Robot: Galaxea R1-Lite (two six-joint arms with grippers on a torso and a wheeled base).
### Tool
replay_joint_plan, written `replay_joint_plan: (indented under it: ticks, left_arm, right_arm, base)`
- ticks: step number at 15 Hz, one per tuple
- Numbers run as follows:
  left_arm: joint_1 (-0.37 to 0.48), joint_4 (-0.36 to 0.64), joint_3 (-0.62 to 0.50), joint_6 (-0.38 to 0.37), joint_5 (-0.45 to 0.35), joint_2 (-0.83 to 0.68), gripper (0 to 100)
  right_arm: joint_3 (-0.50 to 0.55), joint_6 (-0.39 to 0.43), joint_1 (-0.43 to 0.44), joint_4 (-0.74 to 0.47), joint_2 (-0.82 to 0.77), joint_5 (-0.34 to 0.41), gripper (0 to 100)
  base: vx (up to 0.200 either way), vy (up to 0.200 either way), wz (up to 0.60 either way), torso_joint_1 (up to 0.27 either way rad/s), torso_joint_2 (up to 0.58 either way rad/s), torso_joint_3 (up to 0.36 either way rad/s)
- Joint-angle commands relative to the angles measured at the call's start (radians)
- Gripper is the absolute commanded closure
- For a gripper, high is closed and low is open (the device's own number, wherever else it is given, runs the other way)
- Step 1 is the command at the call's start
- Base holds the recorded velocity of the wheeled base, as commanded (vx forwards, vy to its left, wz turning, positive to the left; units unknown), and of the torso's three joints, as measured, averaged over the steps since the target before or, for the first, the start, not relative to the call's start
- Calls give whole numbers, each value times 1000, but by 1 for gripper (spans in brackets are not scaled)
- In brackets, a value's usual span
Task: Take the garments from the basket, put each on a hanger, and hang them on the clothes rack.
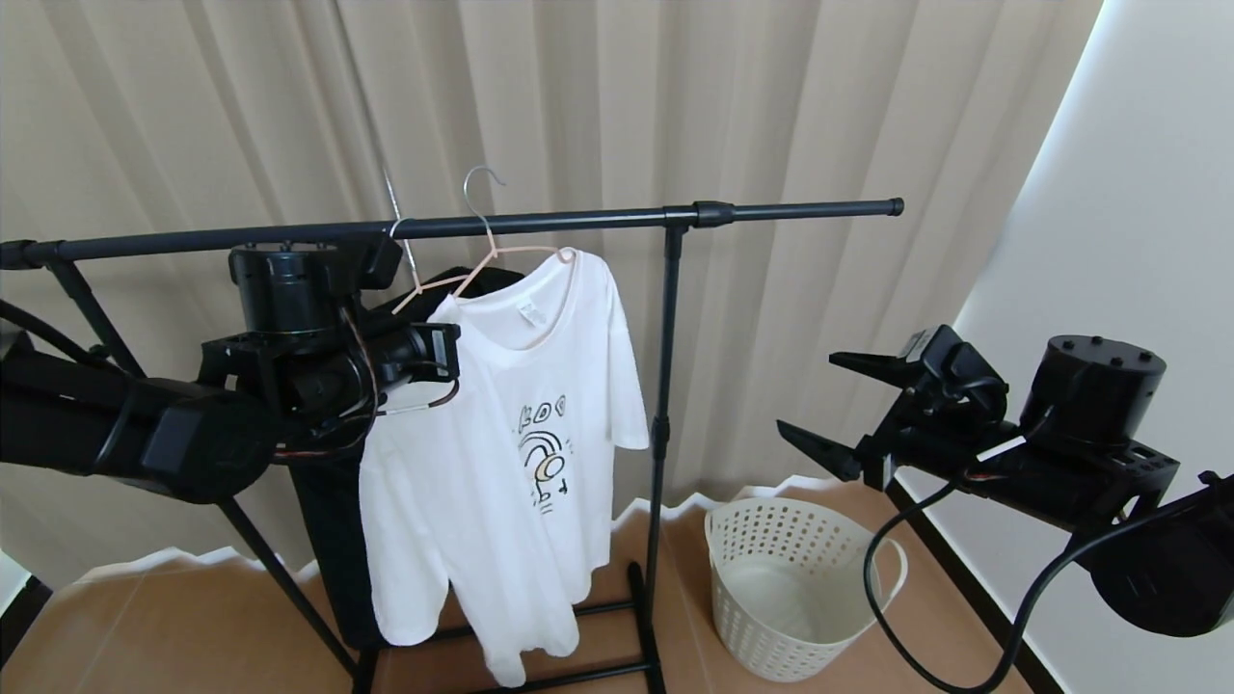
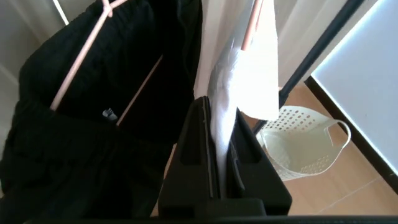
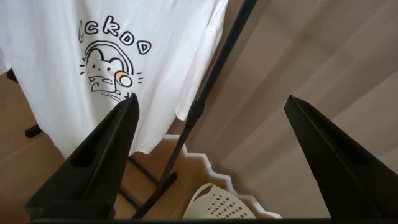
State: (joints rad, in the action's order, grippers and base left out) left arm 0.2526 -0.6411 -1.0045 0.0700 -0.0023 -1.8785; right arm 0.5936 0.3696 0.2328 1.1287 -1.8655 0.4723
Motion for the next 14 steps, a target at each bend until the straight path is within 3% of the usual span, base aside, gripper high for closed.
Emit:
replay_joint_plan:
  ticks: [1, 14]
  left_arm:
    - [2, 0, -22, 1, 2, -31, 100]
    - [13, 0, -123, -3, 70, -168, 100]
  right_arm:
    - [0, 0, 0, 0, 0, 0, 0]
    - [-2, 0, 0, 2, 2, -3, 0]
  base:
    - [0, 0, 0, 0, 0, 0]
    - [0, 0, 0, 0, 0, 0]
